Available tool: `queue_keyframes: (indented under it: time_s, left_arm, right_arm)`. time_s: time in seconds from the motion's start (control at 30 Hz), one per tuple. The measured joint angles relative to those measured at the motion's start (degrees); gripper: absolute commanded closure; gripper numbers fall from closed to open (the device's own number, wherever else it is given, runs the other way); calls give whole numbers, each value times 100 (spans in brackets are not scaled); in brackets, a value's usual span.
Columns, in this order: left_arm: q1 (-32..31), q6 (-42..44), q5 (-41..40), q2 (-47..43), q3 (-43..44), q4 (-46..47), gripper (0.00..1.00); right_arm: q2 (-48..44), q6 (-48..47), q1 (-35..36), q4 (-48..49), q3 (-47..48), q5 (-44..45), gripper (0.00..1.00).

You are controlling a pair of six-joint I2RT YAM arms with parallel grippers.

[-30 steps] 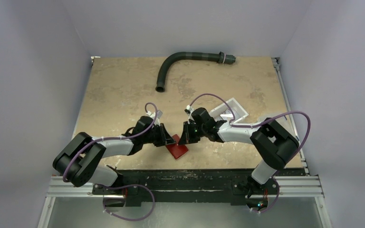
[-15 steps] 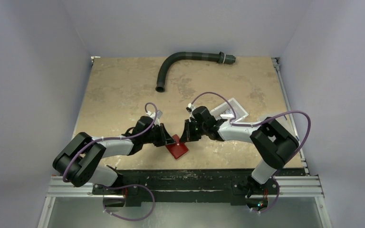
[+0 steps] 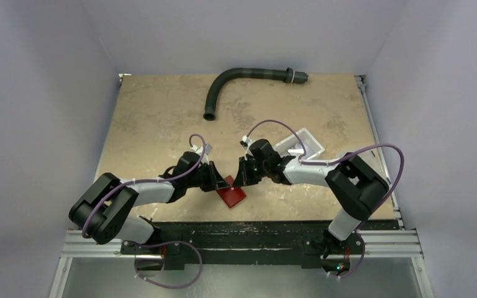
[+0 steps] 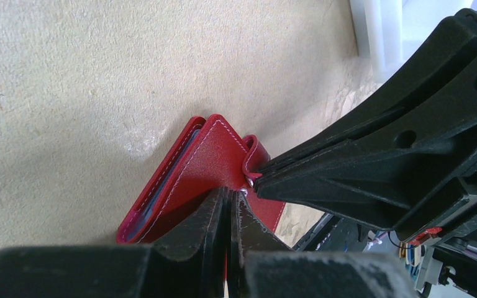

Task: Put the credit cards into the card holder
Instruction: Close the card holder at the center of the board.

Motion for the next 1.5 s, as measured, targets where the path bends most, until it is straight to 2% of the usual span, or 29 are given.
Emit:
queue_keyframes:
  time_s: [0.87, 1.13, 1.17, 1.27, 1.33, 1.4, 1.5]
  left_arm:
    - [13, -48, 2, 0, -70, 103, 100]
    - [37, -146, -2, 0, -186, 319, 100]
    - [37, -146, -4, 0, -192, 339, 97]
    - [37, -146, -15, -35, -195, 306, 75]
    - [37, -146, -20, -212, -181, 101, 64]
    - [33, -92, -131, -570, -116, -319, 58]
    - [33, 39, -310, -1211, 162, -1091, 57]
  right_arm:
    - [162, -306, -11, 212, -22, -693, 100]
    - [323, -555, -9, -177, 286, -820, 100]
    - [339, -595, -9, -258, 337, -817, 100]
    - [374, -664, -4, -422, 433, -811, 100]
    - [402, -673, 2, -431, 446, -811, 100]
    - [433, -671, 9, -426, 463, -835, 100]
    - [470, -662, 9, -367, 468, -879, 100]
